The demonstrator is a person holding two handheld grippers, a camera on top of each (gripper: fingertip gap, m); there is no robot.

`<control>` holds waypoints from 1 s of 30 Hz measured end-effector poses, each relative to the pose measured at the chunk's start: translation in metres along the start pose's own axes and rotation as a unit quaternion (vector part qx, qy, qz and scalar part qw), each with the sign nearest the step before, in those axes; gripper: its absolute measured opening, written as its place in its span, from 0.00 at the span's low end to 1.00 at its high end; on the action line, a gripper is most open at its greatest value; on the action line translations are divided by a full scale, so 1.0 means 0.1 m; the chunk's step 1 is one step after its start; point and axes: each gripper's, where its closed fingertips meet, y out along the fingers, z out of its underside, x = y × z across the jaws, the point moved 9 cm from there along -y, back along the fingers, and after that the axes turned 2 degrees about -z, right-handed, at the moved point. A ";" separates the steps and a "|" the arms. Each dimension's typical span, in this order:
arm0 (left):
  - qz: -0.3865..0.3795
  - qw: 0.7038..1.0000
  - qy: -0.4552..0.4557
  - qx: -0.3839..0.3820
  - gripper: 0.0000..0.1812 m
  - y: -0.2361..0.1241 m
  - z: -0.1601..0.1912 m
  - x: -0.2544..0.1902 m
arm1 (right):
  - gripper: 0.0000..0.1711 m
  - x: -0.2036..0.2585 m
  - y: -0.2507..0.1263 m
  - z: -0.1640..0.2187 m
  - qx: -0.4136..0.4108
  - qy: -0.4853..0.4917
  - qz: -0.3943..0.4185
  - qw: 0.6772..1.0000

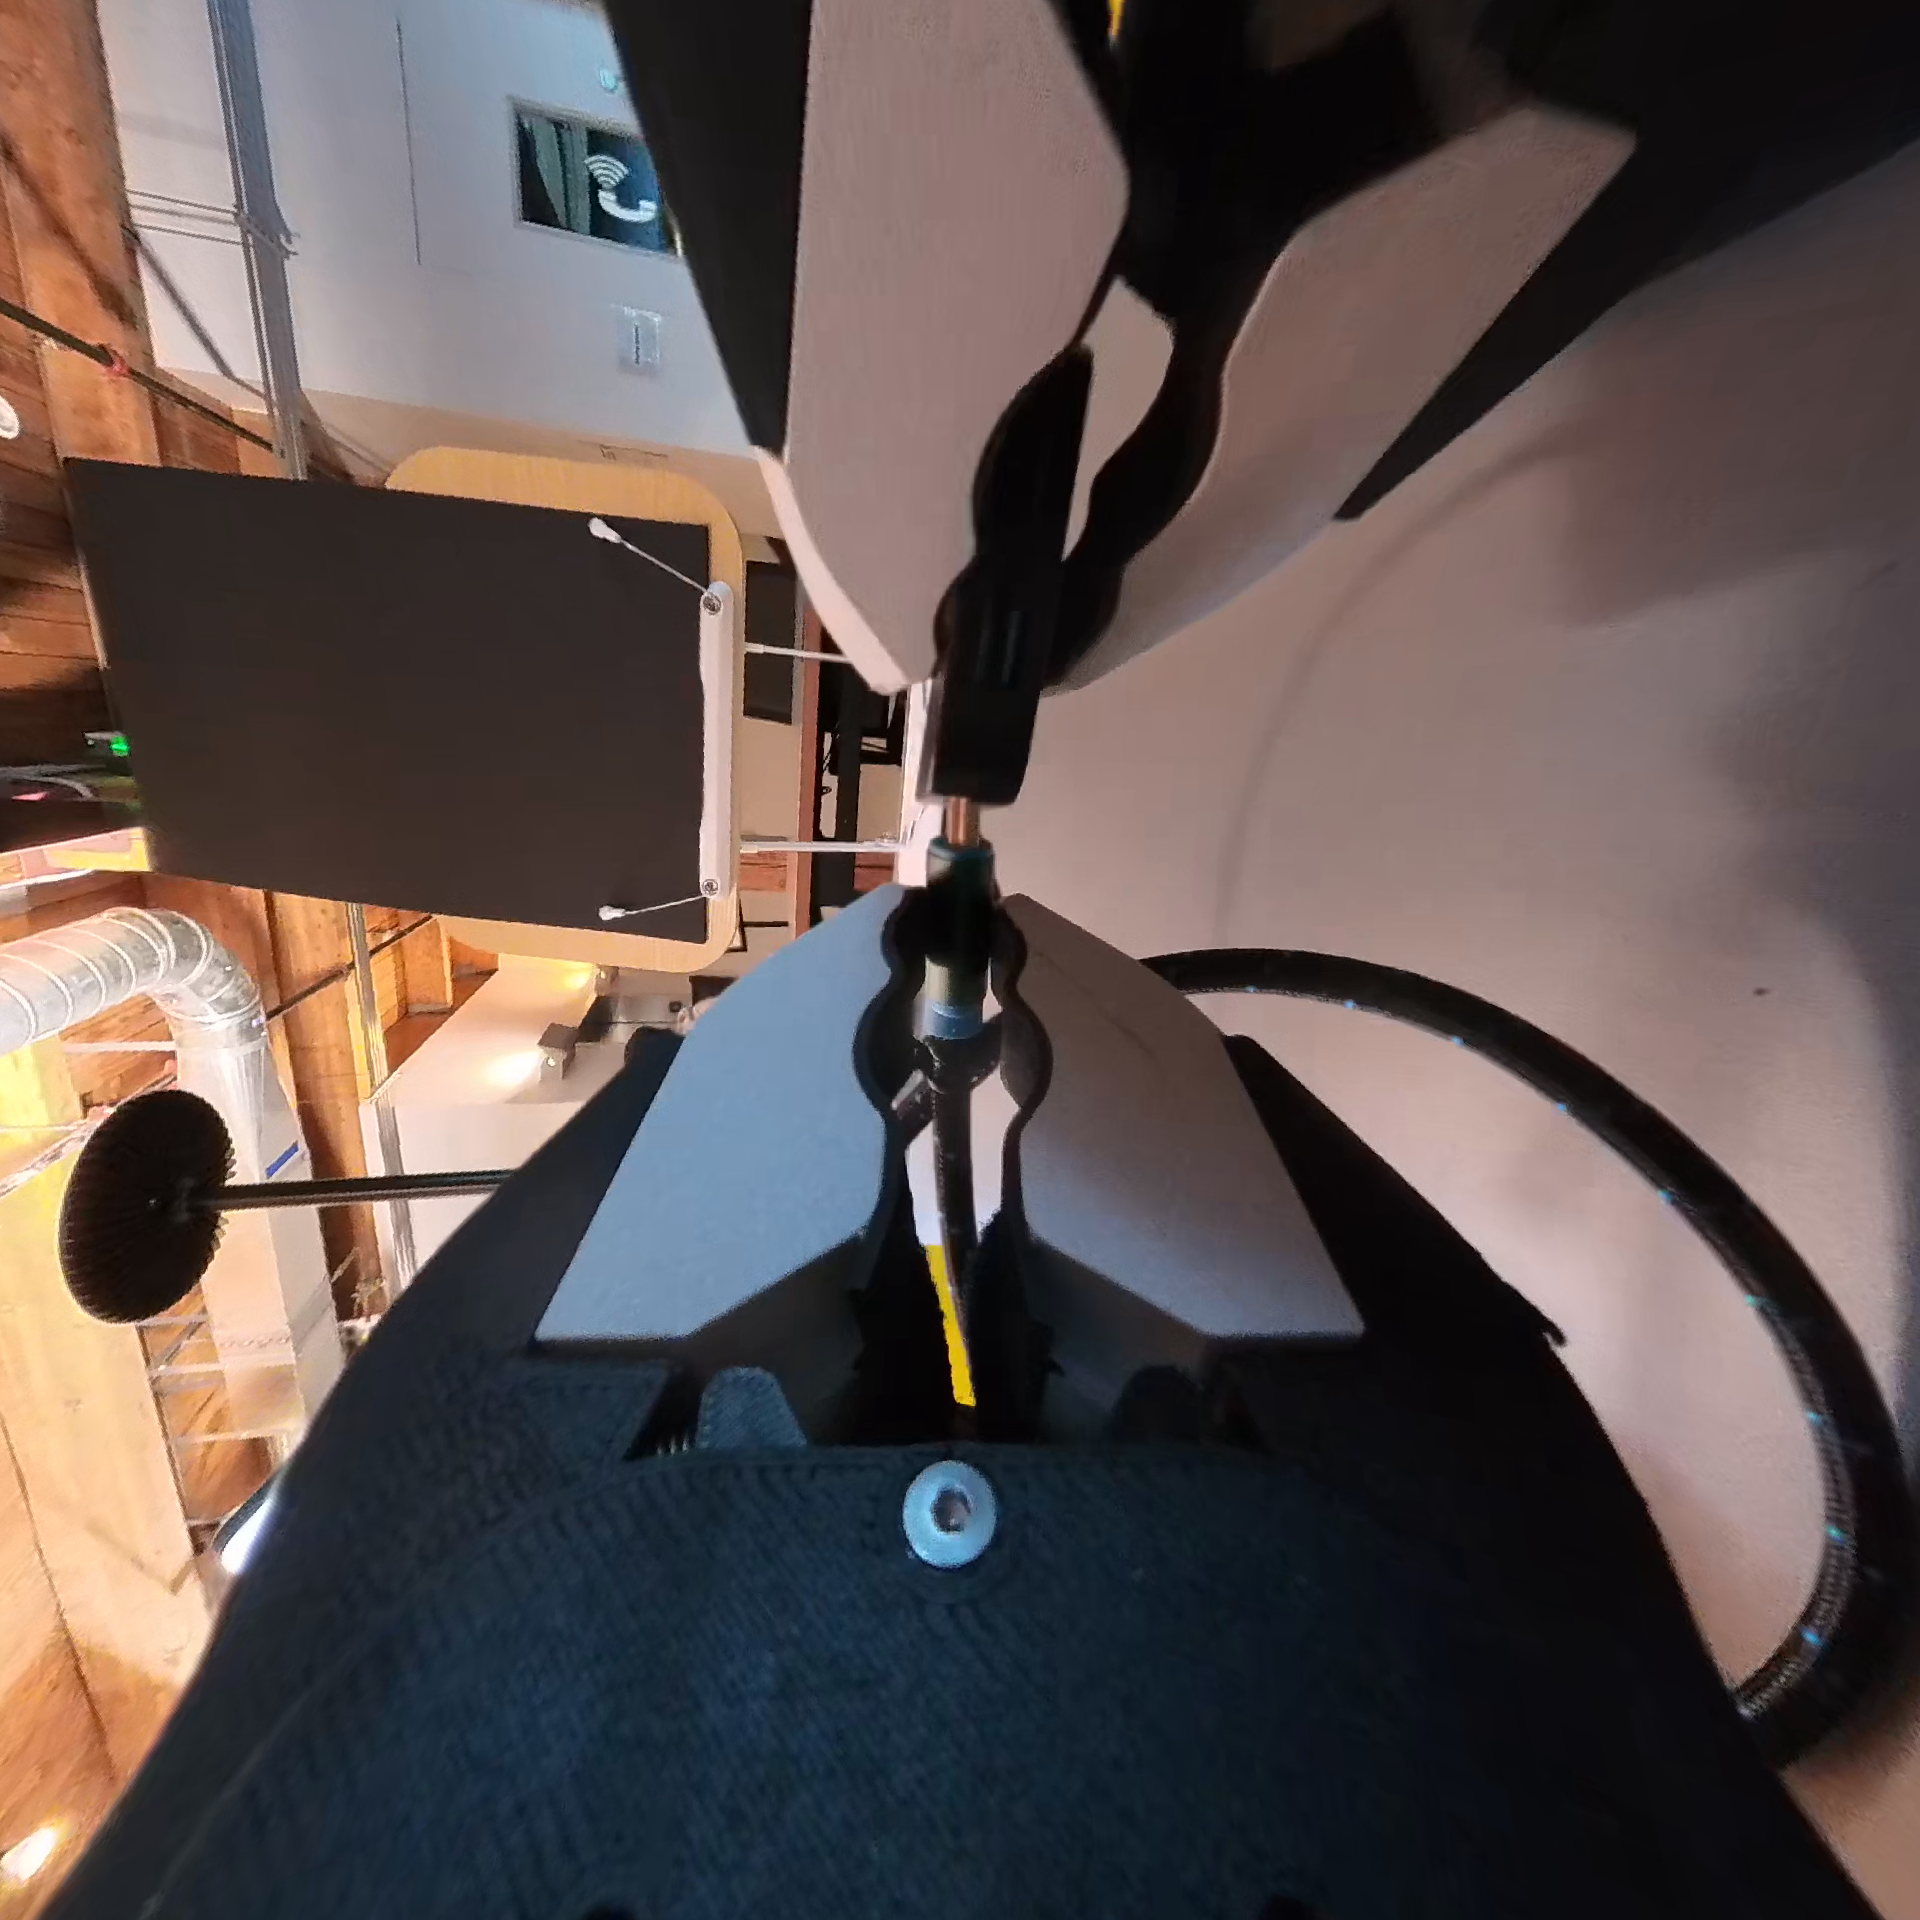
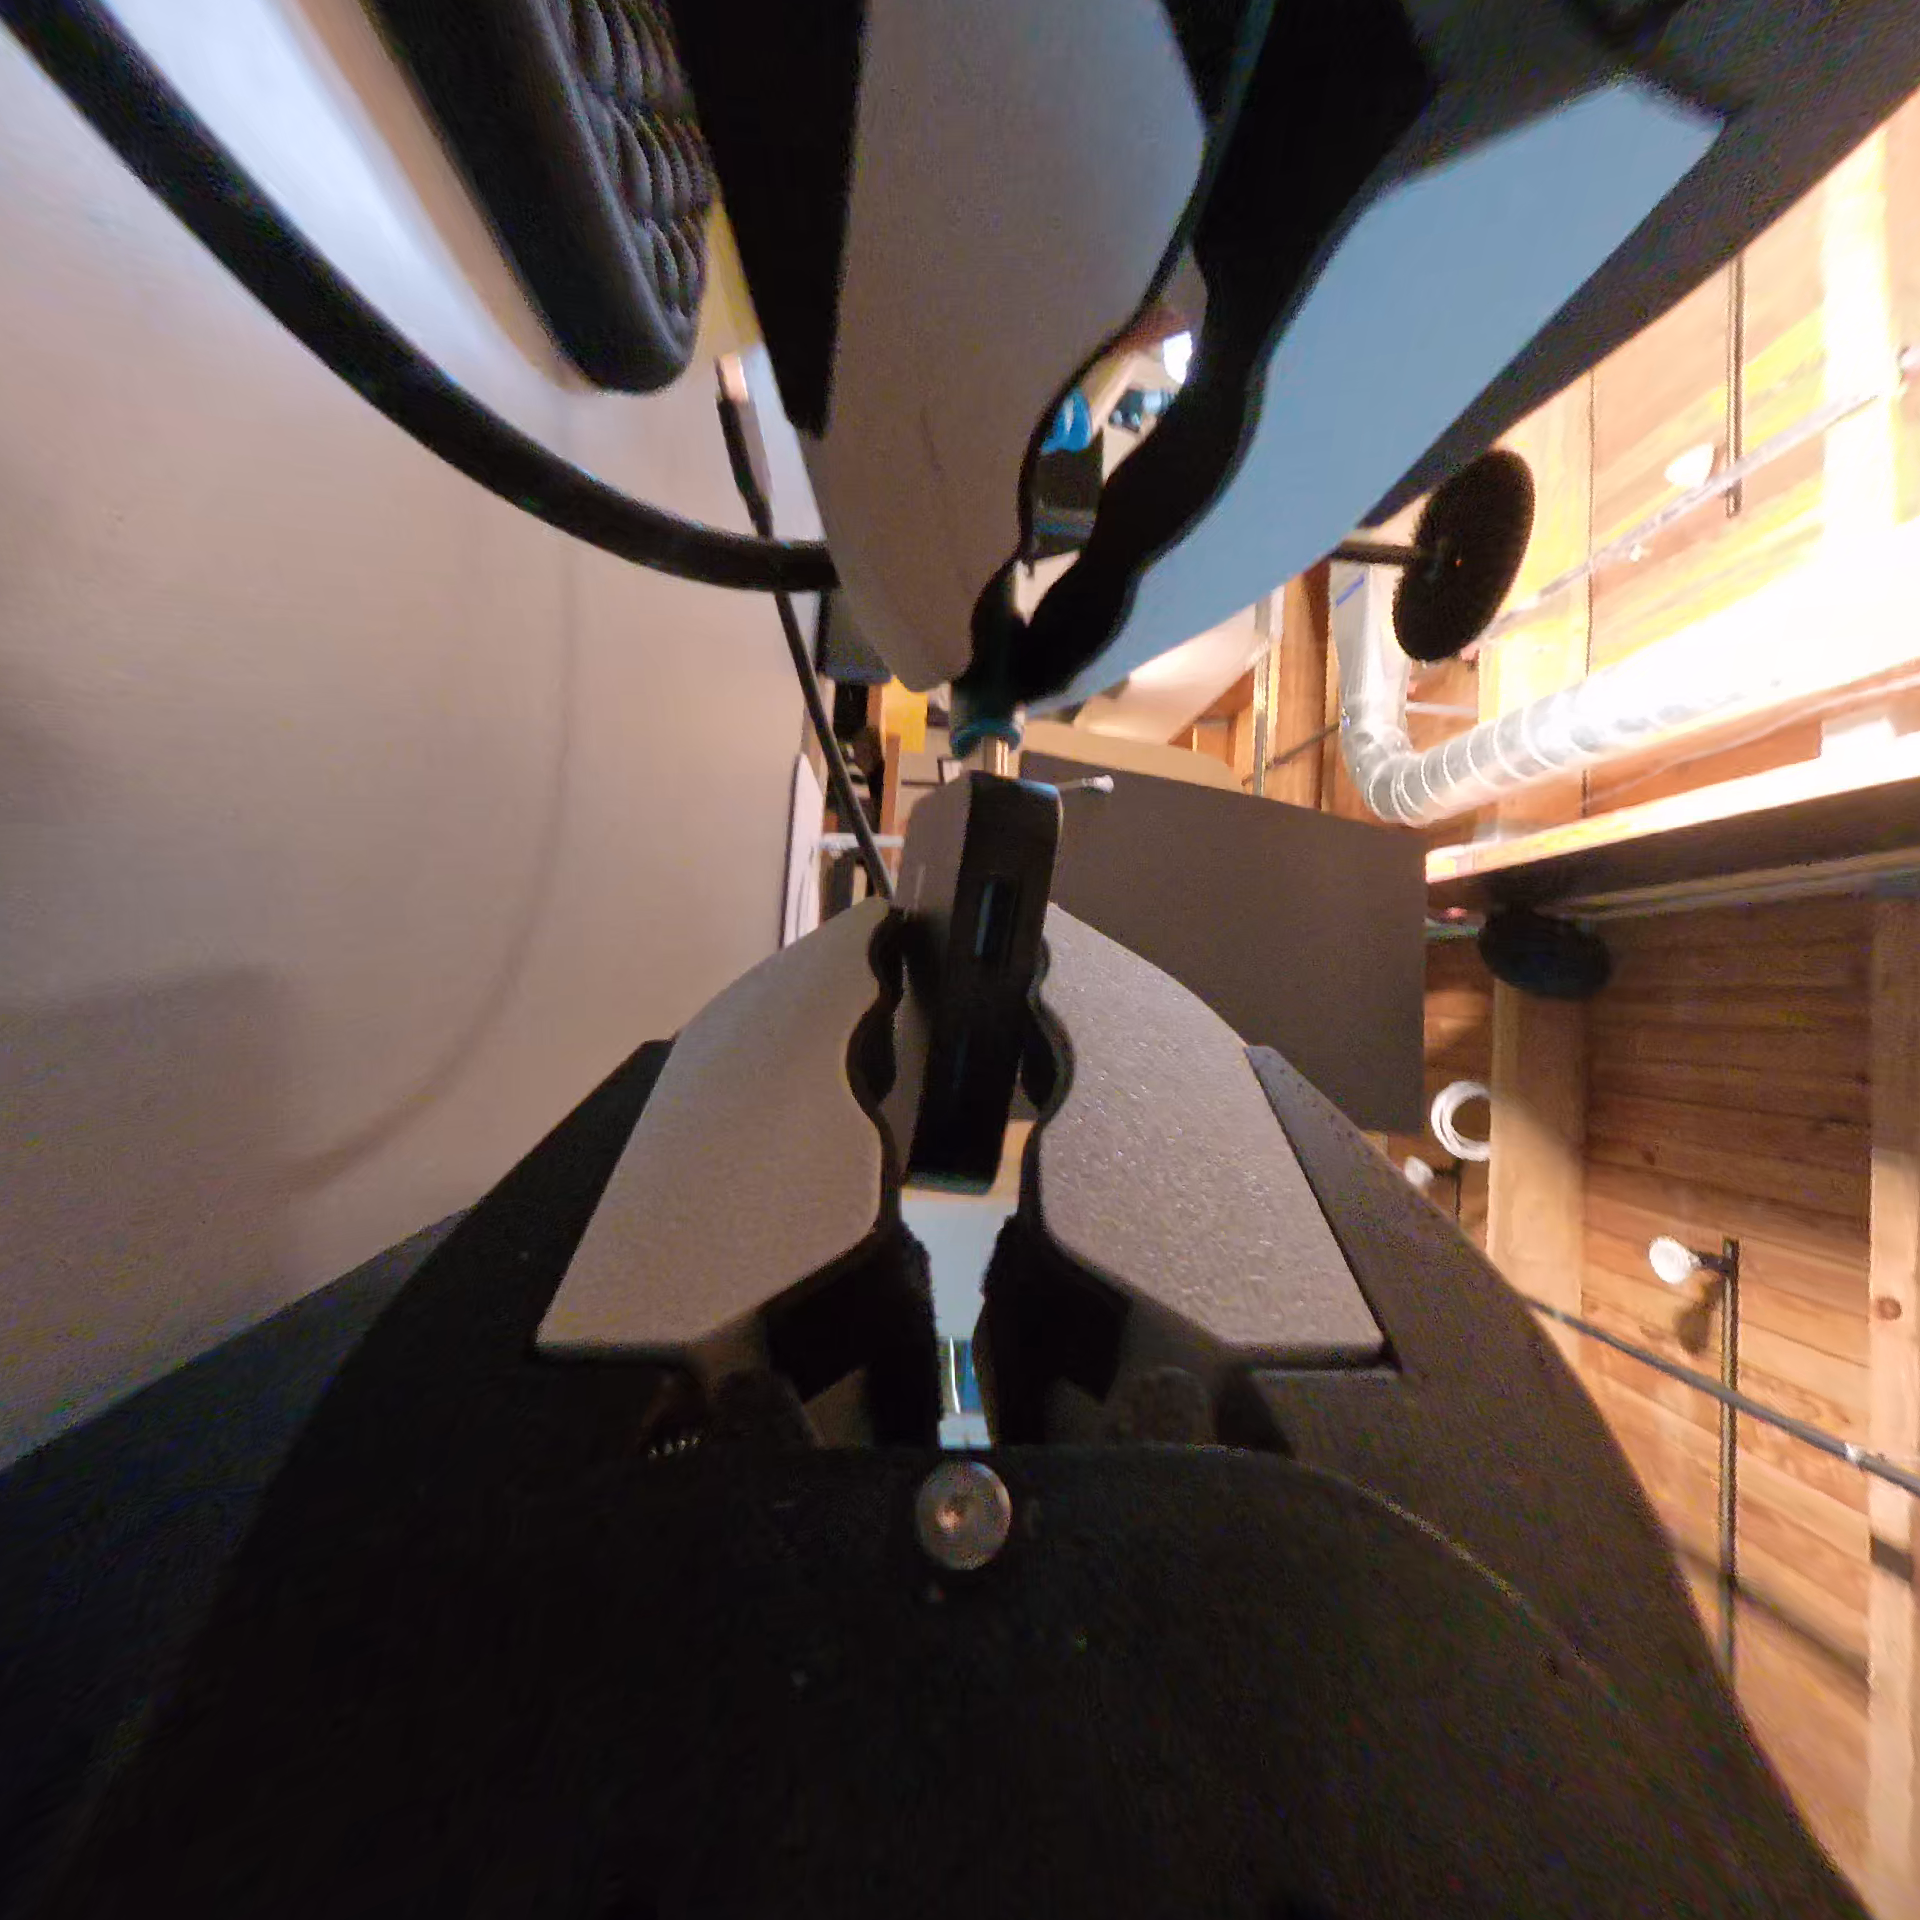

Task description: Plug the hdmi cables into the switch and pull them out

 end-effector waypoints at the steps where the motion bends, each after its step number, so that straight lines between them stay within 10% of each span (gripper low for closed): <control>1: 0.003 1.000 0.002 0.001 0.06 0.01 0.01 0.00 | 0.11 0.00 0.00 -0.01 -0.002 0.002 -0.009 1.000; 24: 0.038 0.995 -0.043 -0.079 0.07 -0.04 0.05 0.03 | 0.08 -0.11 -0.03 -0.09 -0.036 0.052 -0.057 0.996; 30: -0.004 0.987 -0.100 -0.124 0.23 -0.19 0.17 0.25 | 0.08 -0.18 -0.10 0.12 0.004 0.056 -0.027 0.998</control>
